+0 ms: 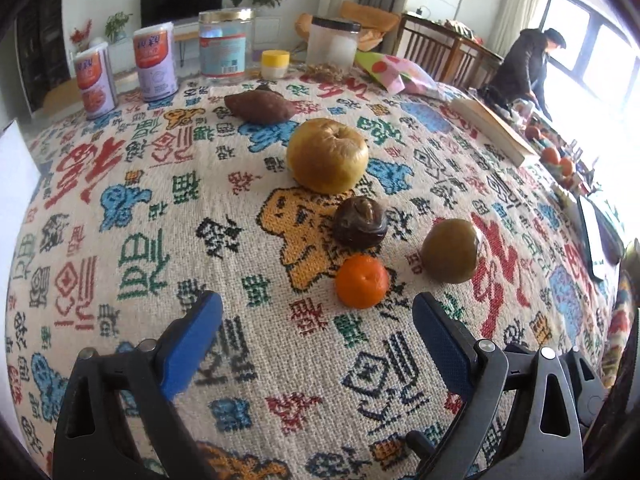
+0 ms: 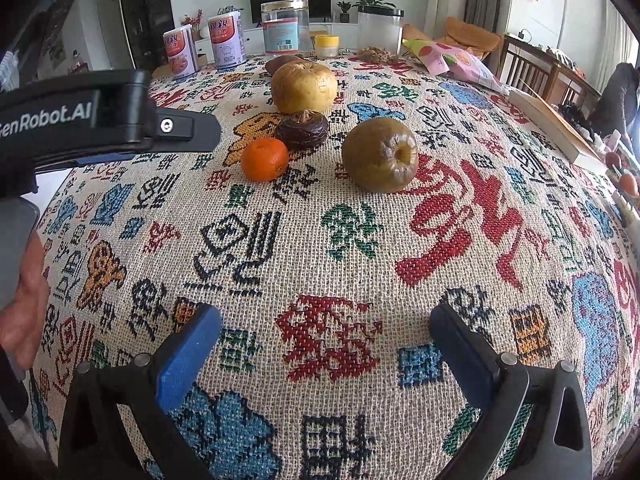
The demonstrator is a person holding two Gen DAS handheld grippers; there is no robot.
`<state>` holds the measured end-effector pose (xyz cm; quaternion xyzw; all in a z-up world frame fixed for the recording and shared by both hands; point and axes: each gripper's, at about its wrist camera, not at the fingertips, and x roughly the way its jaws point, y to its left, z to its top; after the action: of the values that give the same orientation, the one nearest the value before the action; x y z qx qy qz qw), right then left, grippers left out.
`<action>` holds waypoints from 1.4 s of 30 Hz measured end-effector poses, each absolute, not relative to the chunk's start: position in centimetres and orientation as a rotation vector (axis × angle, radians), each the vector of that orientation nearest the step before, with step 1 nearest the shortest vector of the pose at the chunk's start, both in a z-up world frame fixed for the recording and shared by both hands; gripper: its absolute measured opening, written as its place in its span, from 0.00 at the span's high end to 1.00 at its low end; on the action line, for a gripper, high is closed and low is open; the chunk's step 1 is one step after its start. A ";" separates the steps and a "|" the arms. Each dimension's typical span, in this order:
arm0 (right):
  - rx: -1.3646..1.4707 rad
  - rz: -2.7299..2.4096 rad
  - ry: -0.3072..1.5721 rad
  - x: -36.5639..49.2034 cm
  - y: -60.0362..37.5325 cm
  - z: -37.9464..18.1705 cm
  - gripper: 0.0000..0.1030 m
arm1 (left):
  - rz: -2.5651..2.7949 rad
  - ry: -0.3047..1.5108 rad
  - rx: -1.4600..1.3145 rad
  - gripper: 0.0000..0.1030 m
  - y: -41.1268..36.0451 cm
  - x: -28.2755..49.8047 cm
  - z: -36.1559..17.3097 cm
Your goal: Organize fruits
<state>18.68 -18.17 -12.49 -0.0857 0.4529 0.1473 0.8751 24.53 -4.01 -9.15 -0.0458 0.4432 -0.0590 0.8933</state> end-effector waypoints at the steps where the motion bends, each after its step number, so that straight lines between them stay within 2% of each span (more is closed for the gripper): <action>1: -0.179 0.308 0.945 18.7 -18.2 -12.5 0.00 | -0.126 0.916 -0.073 0.07 -4.5 24.8 -9.5; 4: -0.178 0.307 0.945 18.7 -18.1 -12.6 0.00 | -0.120 0.908 -0.058 0.09 -5.1 25.7 -10.4; 6: -0.179 0.308 0.945 18.7 -18.2 -12.6 0.00 | -0.130 0.904 -0.076 0.32 -5.1 26.2 -10.6; 7: -0.178 0.308 0.945 18.7 -18.2 -12.6 0.00 | -0.166 0.923 -0.094 0.51 -5.0 26.5 -10.9; 9: -0.179 0.307 0.945 18.7 -18.2 -12.6 0.00 | -0.166 0.906 -0.081 0.68 -5.2 26.0 -10.8; 10: -0.178 0.307 0.945 18.7 -18.2 -12.6 0.00 | -0.165 0.906 -0.065 0.72 -5.3 25.7 -10.7; 18: -0.178 0.308 0.945 18.8 -18.1 -12.6 0.00 | 0.008 0.854 -0.178 0.72 3.5 18.9 -8.5; 23: -0.178 0.307 0.945 18.8 -18.2 -12.6 0.00 | 0.125 0.900 -0.195 0.70 8.1 17.1 -10.5; 25: -0.178 0.307 0.945 18.8 -18.2 -12.6 0.00 | 0.141 0.894 -0.230 0.62 8.8 17.0 -11.2; 26: -0.179 0.308 0.945 18.8 -18.2 -12.6 0.00 | 0.166 0.883 -0.217 0.39 8.7 17.0 -11.2; 28: -0.179 0.308 0.945 18.9 -18.1 -12.6 0.00 | 0.187 0.881 -0.249 0.19 8.9 16.9 -11.3; 34: -0.178 0.308 0.945 18.9 -18.1 -12.5 0.00 | 0.208 0.868 -0.270 0.19 9.2 16.7 -11.5; 38: -0.162 0.324 0.933 18.6 -18.2 -11.8 0.02 | 0.219 0.871 -0.229 0.25 8.8 16.8 -11.5; 40: -0.129 0.364 0.868 18.2 -18.3 -9.2 0.04 | 0.228 0.863 -0.197 0.49 8.6 16.8 -11.5; 42: -0.142 0.410 0.818 19.5 -17.3 -6.1 0.04 | 0.217 0.859 -0.197 0.67 8.6 16.8 -11.5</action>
<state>19.47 -17.29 -6.14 -0.0683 0.3944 0.1976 0.8949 16.81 8.62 -11.48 -0.0950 0.4151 0.1047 0.8987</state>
